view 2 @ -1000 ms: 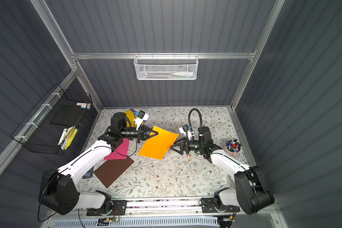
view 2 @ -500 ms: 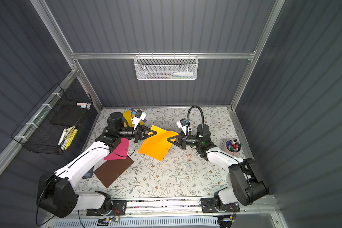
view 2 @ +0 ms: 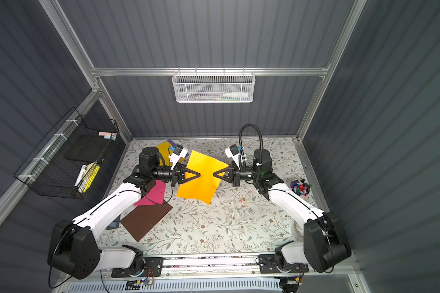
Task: Unclip the paperclips from the documents
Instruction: Adjust the document.
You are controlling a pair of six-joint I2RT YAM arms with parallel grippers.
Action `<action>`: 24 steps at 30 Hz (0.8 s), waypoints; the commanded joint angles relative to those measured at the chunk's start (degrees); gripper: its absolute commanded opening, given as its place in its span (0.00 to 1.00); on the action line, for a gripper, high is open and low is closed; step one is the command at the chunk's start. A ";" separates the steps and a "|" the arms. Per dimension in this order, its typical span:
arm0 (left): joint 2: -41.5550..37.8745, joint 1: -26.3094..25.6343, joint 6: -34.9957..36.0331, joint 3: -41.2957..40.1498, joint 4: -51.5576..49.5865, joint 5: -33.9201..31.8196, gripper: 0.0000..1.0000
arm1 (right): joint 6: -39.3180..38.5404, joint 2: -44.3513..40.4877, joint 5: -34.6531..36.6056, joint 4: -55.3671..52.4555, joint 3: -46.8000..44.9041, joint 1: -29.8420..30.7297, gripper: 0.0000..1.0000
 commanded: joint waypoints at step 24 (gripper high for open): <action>-2.92 2.06 -5.66 -1.53 7.95 -0.15 0.00 | 10.34 0.48 1.69 10.54 -8.59 0.30 0.17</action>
